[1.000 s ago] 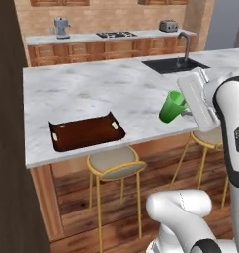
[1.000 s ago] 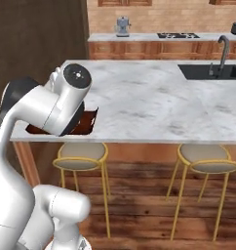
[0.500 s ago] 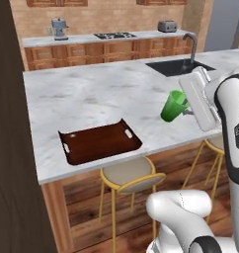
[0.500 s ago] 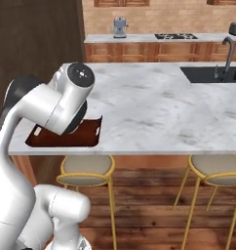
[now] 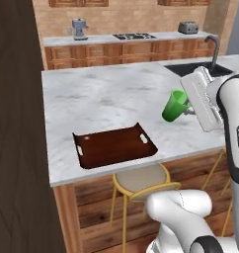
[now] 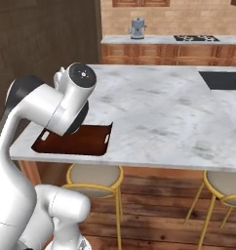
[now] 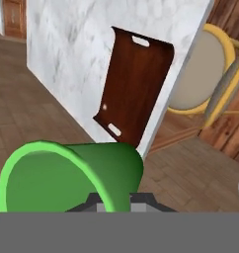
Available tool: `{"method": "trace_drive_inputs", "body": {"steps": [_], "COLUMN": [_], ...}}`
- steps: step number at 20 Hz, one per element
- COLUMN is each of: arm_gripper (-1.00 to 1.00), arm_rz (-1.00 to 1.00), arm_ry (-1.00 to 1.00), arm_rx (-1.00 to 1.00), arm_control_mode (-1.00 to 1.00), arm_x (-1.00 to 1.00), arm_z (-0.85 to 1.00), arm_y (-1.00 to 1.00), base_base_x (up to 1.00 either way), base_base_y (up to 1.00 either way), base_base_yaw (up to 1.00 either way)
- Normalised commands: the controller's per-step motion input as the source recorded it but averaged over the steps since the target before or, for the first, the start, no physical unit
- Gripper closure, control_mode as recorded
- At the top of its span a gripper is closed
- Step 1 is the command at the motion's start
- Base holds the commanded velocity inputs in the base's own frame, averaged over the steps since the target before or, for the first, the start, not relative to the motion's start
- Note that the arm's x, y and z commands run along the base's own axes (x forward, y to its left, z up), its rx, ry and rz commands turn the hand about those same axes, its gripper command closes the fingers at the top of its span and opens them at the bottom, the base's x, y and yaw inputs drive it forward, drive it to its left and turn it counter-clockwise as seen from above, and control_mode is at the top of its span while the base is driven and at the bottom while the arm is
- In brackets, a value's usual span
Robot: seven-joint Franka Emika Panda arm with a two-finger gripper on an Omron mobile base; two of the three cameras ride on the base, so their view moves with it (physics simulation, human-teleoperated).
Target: There is a tray on the dining counter. Grab the cup, mug, and pitcher and place them on the tray. The pitcher may be placed next to the tray if it cannot fit the tray.
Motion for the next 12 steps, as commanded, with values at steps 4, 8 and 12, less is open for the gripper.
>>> {"method": "trace_drive_inputs", "body": {"steps": [4, 8, 12], "arm_gripper": [1.0, 1.0, 1.0], "arm_rz": [0.0, 0.0, 0.0], "arm_ry": [0.0, 0.0, 0.0], "arm_rx": [0.0, 0.0, 0.0], "arm_control_mode": [1.0, 1.0, 1.0], "arm_x": [0.0, 0.0, 0.0], "arm_z": [0.0, 0.0, 0.0], "arm_y": [0.0, 0.0, 0.0], "base_base_x": [0.33, 0.42, 0.44], "base_base_y": [0.48, 0.53, 0.37], "base_base_yaw": [0.18, 0.1, 0.05]}}
